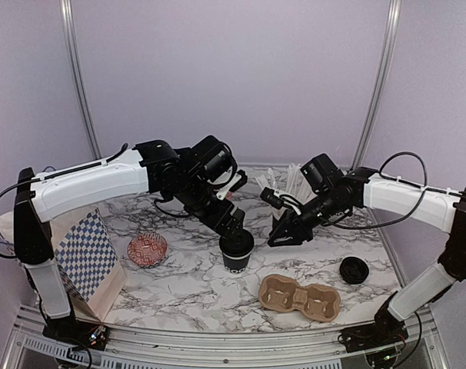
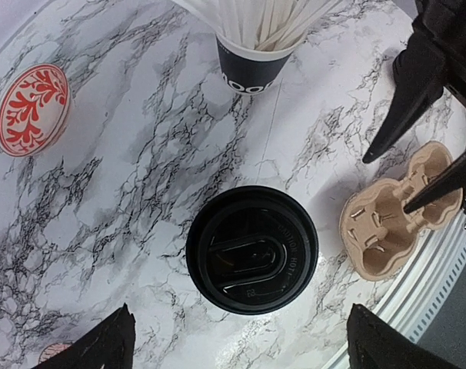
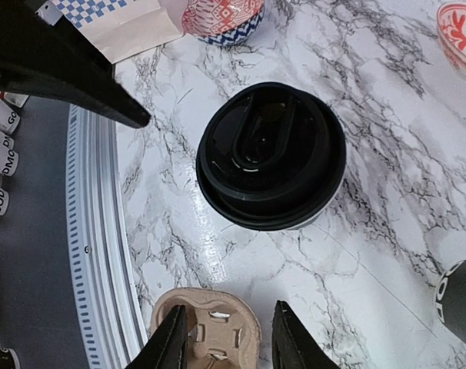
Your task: Pack the takeout coffee
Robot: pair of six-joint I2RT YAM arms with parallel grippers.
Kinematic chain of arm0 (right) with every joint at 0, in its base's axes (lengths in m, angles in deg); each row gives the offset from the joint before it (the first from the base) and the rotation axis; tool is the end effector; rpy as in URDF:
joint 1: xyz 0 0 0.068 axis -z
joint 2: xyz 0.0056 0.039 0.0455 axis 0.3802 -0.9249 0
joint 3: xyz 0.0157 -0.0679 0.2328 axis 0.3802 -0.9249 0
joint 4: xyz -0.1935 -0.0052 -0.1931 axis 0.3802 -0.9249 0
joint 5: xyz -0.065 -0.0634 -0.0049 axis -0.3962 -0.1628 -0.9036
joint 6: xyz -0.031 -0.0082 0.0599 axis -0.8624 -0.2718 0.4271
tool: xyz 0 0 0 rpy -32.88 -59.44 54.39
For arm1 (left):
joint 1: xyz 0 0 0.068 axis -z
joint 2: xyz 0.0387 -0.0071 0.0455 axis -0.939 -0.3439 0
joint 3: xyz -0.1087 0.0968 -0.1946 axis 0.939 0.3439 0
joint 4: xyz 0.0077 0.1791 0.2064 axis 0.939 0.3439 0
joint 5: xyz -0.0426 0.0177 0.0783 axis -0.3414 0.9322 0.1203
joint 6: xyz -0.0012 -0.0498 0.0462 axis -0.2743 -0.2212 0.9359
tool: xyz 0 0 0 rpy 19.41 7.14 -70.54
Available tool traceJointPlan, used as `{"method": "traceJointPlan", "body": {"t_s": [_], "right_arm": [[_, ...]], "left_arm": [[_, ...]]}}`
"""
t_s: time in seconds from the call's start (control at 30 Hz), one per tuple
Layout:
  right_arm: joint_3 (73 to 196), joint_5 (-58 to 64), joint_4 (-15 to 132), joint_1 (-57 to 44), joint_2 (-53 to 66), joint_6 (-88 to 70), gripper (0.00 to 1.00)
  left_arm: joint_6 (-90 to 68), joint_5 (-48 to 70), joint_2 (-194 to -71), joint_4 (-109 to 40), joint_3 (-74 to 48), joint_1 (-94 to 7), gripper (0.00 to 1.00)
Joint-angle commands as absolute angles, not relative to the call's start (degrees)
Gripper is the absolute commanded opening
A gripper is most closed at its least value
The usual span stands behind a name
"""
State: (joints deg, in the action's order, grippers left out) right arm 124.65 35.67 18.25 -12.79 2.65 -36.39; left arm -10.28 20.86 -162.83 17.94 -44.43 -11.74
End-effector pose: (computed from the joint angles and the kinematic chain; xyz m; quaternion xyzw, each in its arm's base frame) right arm 0.2410 0.2126 0.2186 -0.5035 0.7598 0.3588 0.2012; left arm 0.2240 -0.3580 0.2817 0.3763 0.8712 -0.1695 0.2660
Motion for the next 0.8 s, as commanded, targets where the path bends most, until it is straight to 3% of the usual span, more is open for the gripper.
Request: {"method": "traceJointPlan", "body": {"t_s": [0.0,0.27,0.77], "right_arm": [[124.9,37.2,21.4,-15.0,0.1,-30.0,0.36],[126.3,35.0,23.7,-15.1,-3.5,-25.6,0.35],[130.0,37.9,24.4,-15.1,-7.8,-24.3,0.39]], "left_arm": [[-21.6,21.6,-159.3,8.8,-37.1,-13.1,0.93],[-28.1,19.8,-157.8,-0.6,-28.3,-15.2,0.83],[-28.7,17.0,-159.7,-4.0,-25.8,-16.5,0.77]]}}
